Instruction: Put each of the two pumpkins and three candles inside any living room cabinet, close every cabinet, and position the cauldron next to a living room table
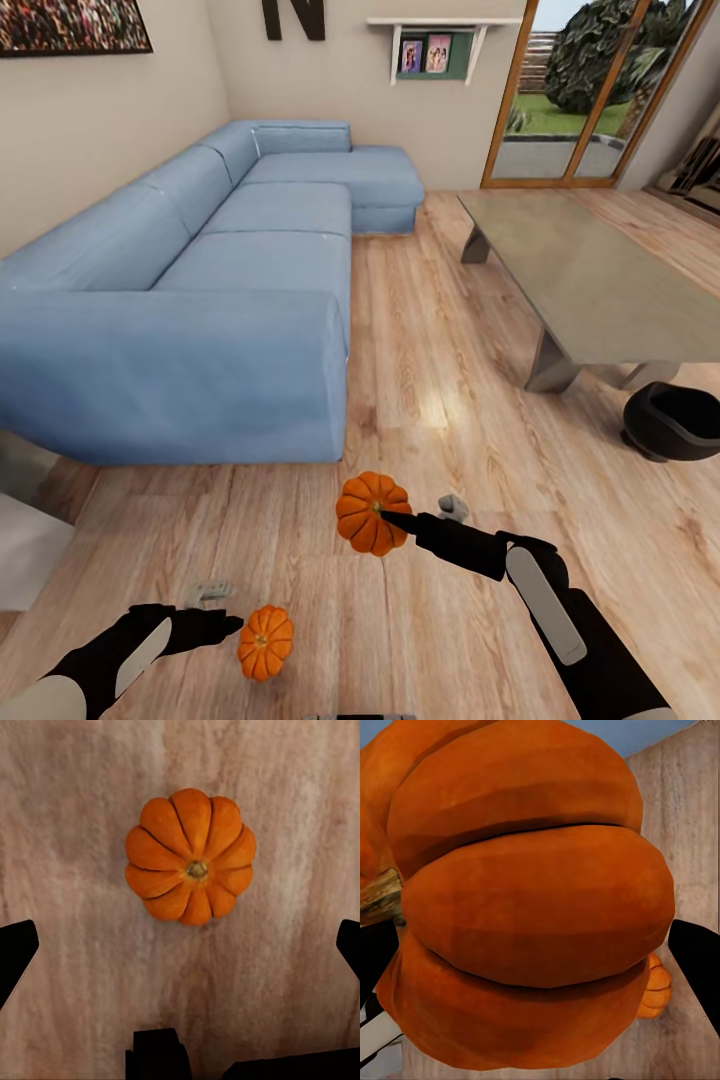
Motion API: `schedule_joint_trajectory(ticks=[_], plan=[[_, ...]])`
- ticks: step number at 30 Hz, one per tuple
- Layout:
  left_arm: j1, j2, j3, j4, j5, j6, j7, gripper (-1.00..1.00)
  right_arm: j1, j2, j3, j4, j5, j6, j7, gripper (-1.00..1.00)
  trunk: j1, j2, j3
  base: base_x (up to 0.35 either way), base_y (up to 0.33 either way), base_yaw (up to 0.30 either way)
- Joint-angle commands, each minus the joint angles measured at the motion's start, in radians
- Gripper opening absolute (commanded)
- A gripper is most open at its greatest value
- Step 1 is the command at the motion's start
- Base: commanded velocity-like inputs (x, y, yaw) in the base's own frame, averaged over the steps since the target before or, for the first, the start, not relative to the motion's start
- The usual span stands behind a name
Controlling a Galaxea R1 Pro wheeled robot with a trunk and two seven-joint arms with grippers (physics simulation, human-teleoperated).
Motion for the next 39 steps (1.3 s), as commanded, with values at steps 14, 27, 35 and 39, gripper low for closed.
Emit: schedule_joint_trajectory(ticks=[14,27,35,39], plan=[[-0.001,0.001,-0.003,0.010,0.005,-0.055,0.000,1.00,-0.001,0.006,0.010,-0.104,-0.006,0.055,-0.106,-1.00,0.054,-0.099,-0.045,0.000,0.000,0.000],[-0.001,0.003,-0.004,0.010,0.005,-0.055,0.000,1.00,-0.001,0.007,0.010,-0.097,-0.006,0.056,-0.114,-1.00,0.103,-0.190,-0.085,0.000,0.000,0.000],[-0.001,0.003,-0.003,0.010,0.005,-0.056,0.000,1.00,-0.001,0.007,0.010,-0.094,-0.002,0.056,-0.114,-1.00,0.134,-0.246,-0.110,0.000,0.000,0.000],[-0.001,0.004,-0.003,0.011,0.005,-0.056,0.000,1.00,-0.001,0.007,0.010,-0.094,-0.001,0.055,-0.114,-1.00,0.149,-0.274,-0.123,0.000,0.000,0.000]])
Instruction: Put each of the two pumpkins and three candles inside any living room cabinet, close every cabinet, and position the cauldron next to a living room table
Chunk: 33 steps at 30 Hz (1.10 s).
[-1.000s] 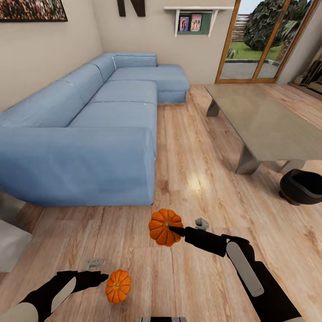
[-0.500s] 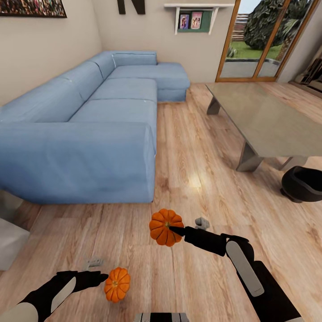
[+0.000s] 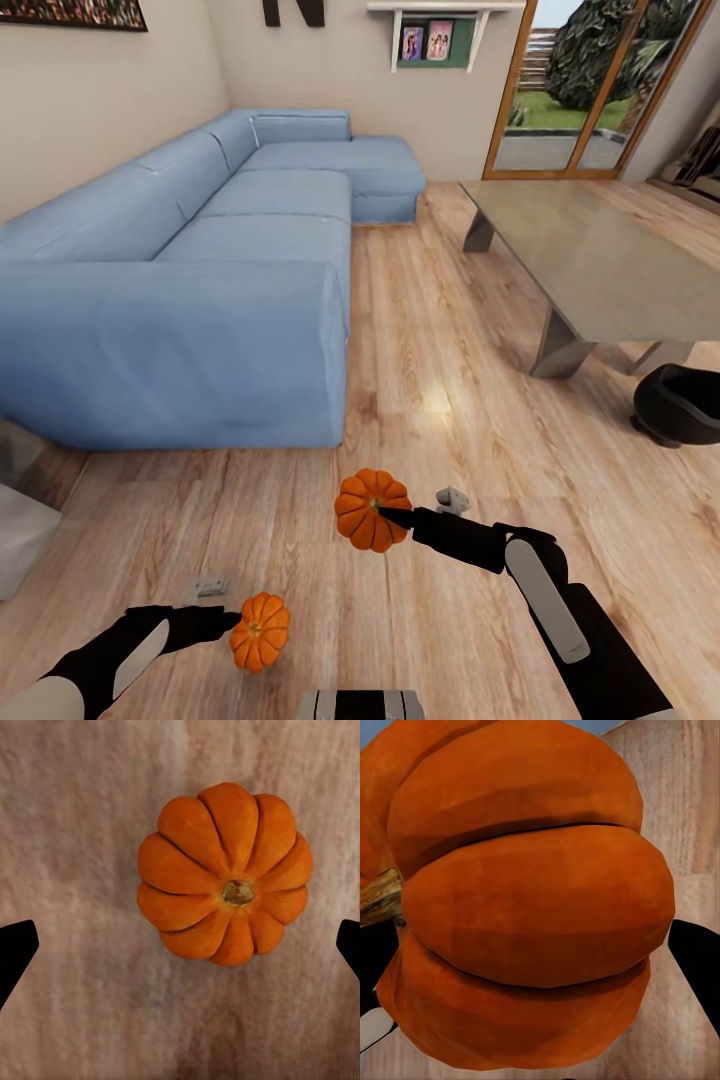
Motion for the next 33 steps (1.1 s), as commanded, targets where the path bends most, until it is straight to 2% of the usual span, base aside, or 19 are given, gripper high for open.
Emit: schedule_joint_trajectory(ticks=[1,7,11,15,22,24,28,31,33], plan=[[-0.001,0.002,-0.004,-0.001,0.005,0.003,0.000,1.00,-0.001,-0.001,0.000,0.000,0.002,0.003,0.006,-1.00,0.004,-0.008,-0.004,0.000,0.000,0.000],[-0.001,0.012,0.000,-0.002,0.007,0.003,-0.001,1.00,-0.001,-0.001,0.000,0.001,0.002,0.002,0.005,-1.00,0.027,-0.050,-0.023,0.000,0.000,0.000],[-0.001,0.031,0.041,-0.004,0.010,0.003,-0.002,1.00,0.000,-0.001,0.000,0.001,0.003,0.002,0.006,-1.00,0.042,-0.078,-0.035,0.000,0.000,0.000],[-0.001,0.036,0.073,-0.005,0.007,0.004,-0.003,1.00,-0.001,-0.001,0.000,0.001,0.003,0.002,0.006,-1.00,0.057,-0.106,-0.048,0.000,0.000,0.000],[-0.001,0.038,0.079,-0.003,0.007,0.006,-0.024,1.00,-0.001,-0.001,0.000,0.000,-0.003,-0.001,0.006,-1.00,0.084,-0.155,-0.070,0.000,0.000,0.000],[-0.001,0.050,0.079,-0.003,0.007,0.006,-0.065,1.00,-0.001,-0.001,0.000,-0.001,-0.004,-0.004,0.007,-1.00,0.092,-0.169,-0.076,0.000,0.000,0.000],[-0.001,0.091,0.079,-0.008,0.000,0.008,-0.229,1.00,-0.001,-0.001,0.000,-0.001,-0.005,-0.006,0.007,-1.00,0.100,-0.183,-0.090,0.000,0.000,0.000],[-0.001,0.108,0.079,-0.011,-0.001,0.009,-0.281,1.00,-0.001,-0.001,0.001,-0.002,0.001,-0.008,0.007,-1.00,0.101,-0.183,-0.098,0.000,0.000,0.000],[-0.001,0.111,0.079,-0.012,-0.001,0.010,-0.290,1.00,-0.001,-0.001,0.003,-0.006,0.006,-0.008,0.007,-1.00,0.101,-0.183,-0.098,0.000,0.000,0.000]])
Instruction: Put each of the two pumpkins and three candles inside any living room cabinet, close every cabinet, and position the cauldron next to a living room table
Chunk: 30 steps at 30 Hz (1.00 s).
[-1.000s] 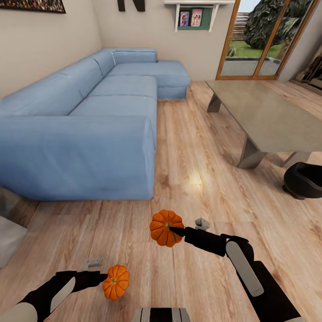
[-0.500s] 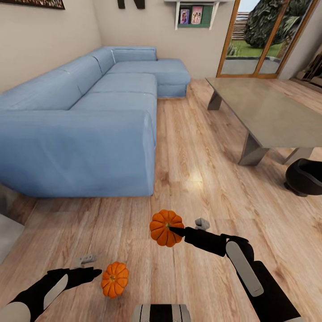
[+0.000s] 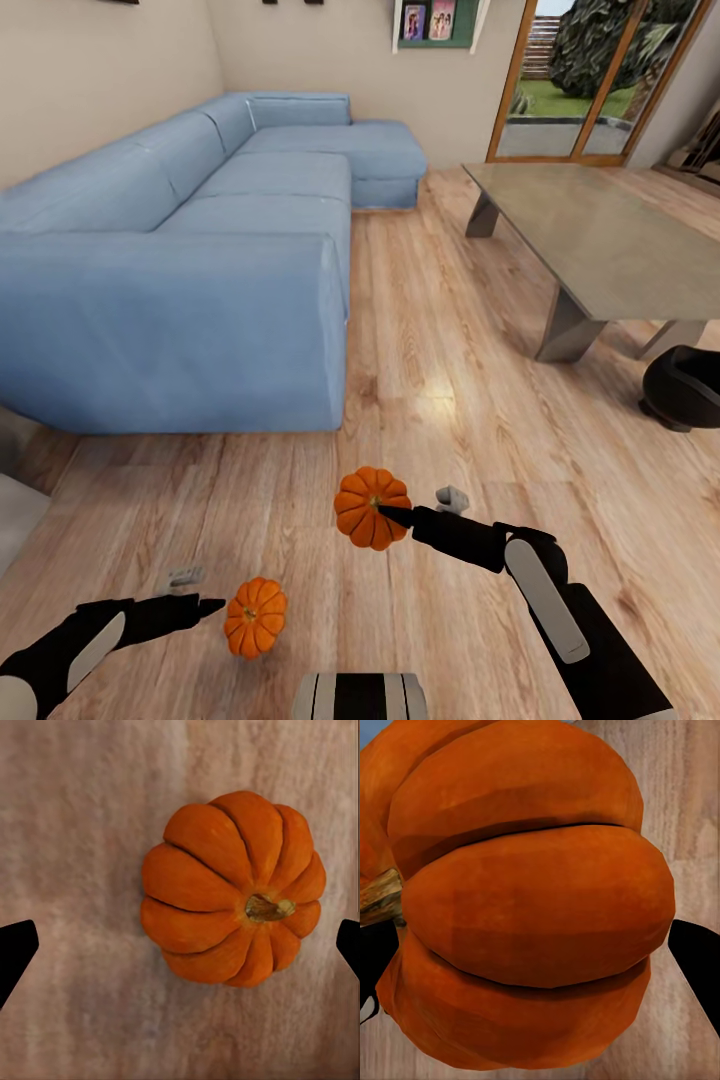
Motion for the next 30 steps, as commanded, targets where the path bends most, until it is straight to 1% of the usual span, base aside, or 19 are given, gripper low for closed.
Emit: schedule_joint_trajectory(ticks=[1,7,9,10,12,14,15,17,19,22,25,30], plan=[[-0.001,0.001,-0.004,-0.001,0.009,0.006,-0.002,1.00,-0.001,-0.001,0.000,-0.001,0.006,0.002,0.005,-1.00,0.000,0.000,-0.001,0.000,0.000,0.000],[-0.001,0.006,-0.003,-0.002,0.009,0.005,-0.008,1.00,-0.001,-0.001,0.002,-0.008,0.001,0.004,0.010,-1.00,0.003,-0.002,-0.024,0.000,0.000,0.000],[-0.001,0.007,-0.003,-0.002,0.009,0.005,-0.008,1.00,-0.001,-0.001,0.004,-0.024,-0.002,0.012,0.012,-1.00,0.003,-0.002,-0.032,0.000,0.000,0.000],[-0.001,0.007,-0.003,-0.002,0.009,0.005,-0.008,1.00,-0.001,-0.001,0.010,-0.040,-0.004,0.016,0.013,-1.00,0.003,-0.002,-0.032,0.000,0.000,0.000],[-0.001,0.008,-0.003,-0.002,0.009,0.005,-0.008,1.00,0.000,-0.001,0.036,-0.074,-0.006,0.024,0.014,-1.00,0.003,-0.002,-0.032,0.000,0.000,0.000],[-0.001,0.008,-0.003,-0.002,0.009,0.004,-0.008,1.00,0.000,-0.001,0.083,-0.115,-0.007,0.041,0.013,-1.00,0.003,-0.002,-0.032,0.000,0.000,0.000],[-0.001,0.008,-0.003,-0.002,0.009,0.004,-0.009,1.00,0.000,-0.001,0.101,-0.127,-0.008,0.047,0.013,-1.00,0.004,-0.002,-0.035,0.000,0.000,0.000],[-0.001,0.009,-0.002,-0.002,0.010,0.004,-0.010,1.00,0.000,-0.001,0.122,-0.141,-0.009,0.053,0.013,-1.00,0.005,-0.003,-0.043,0.000,0.000,0.000],[-0.001,0.011,-0.001,-0.002,0.013,0.004,-0.017,1.00,0.000,-0.001,0.133,-0.147,-0.009,0.058,0.013,-1.00,0.006,-0.003,-0.051,0.000,0.000,0.000],[-0.001,0.012,-0.001,-0.002,0.015,0.004,-0.026,1.00,0.000,-0.001,0.137,-0.149,-0.009,0.059,0.013,-1.00,0.007,-0.004,-0.063,0.000,0.000,0.000],[-0.001,0.012,-0.001,-0.001,0.017,0.004,-0.030,1.00,0.000,-0.001,0.150,-0.149,-0.009,0.059,0.013,-1.00,0.008,-0.005,-0.074,0.000,0.000,0.000],[-0.001,0.012,-0.001,-0.001,0.019,0.004,-0.037,1.00,0.000,-0.001,0.155,-0.146,-0.009,0.058,0.011,-1.00,0.011,-0.006,-0.093,0.000,0.000,0.000]])
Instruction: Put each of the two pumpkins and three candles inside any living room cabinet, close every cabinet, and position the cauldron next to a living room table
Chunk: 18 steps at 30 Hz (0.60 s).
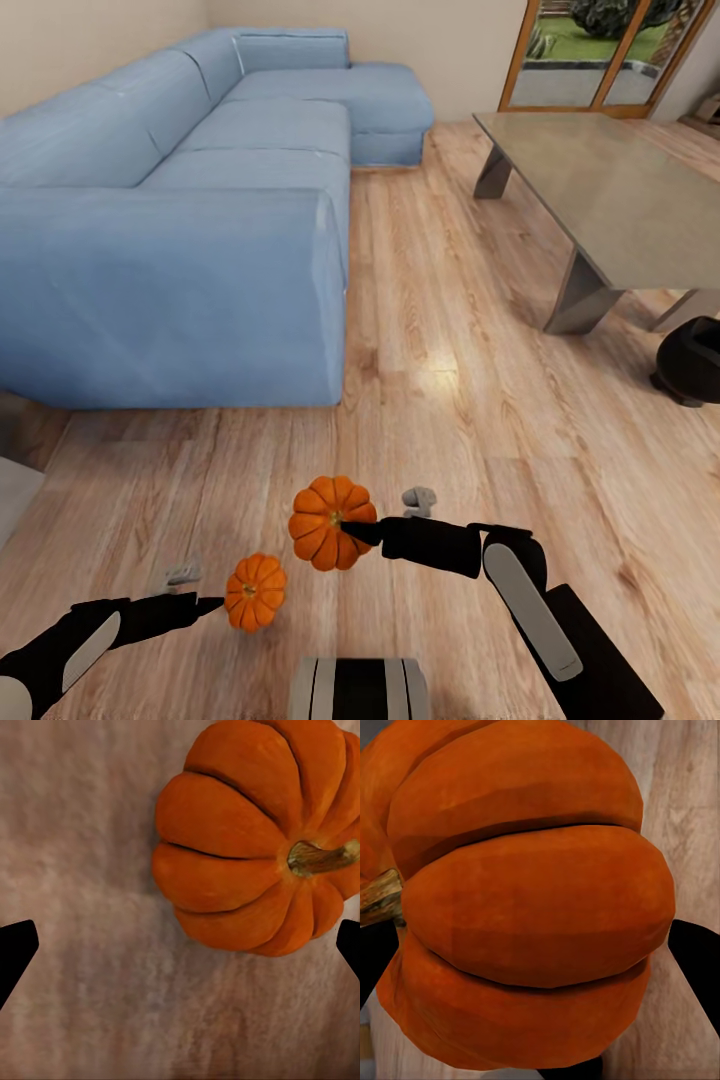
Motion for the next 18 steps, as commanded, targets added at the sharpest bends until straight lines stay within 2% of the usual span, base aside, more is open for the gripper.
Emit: schedule_joint_trajectory(ticks=[1,3,7,13,18], plan=[[-0.001,0.001,-0.004,-0.001,0.010,0.006,0.000,1.00,-0.001,0.000,0.000,0.000,0.004,0.002,0.006,-1.00,0.000,-0.001,-0.005,0.000,0.000,0.000],[-0.001,0.000,-0.004,-0.001,0.011,0.006,0.000,1.00,0.000,0.000,0.001,0.001,0.004,0.002,0.005,-1.00,0.001,-0.001,-0.012,0.000,0.000,0.000],[-0.001,-0.001,-0.004,-0.001,0.011,0.007,-0.017,1.00,-0.001,0.000,0.001,0.002,0.004,0.001,0.003,-1.00,0.001,-0.001,-0.012,0.000,0.000,0.000],[-0.002,0.003,-0.003,-0.014,0.012,0.009,-0.059,1.00,-0.001,-0.001,0.001,0.004,0.004,0.001,0.002,-1.00,0.004,-0.002,-0.036,0.000,0.000,0.000],[-0.004,0.011,-0.003,-0.030,0.013,0.011,-0.065,1.00,0.000,0.000,0.001,0.005,0.005,0.001,0.001,-1.00,0.004,-0.003,-0.039,0.000,0.000,0.000]])
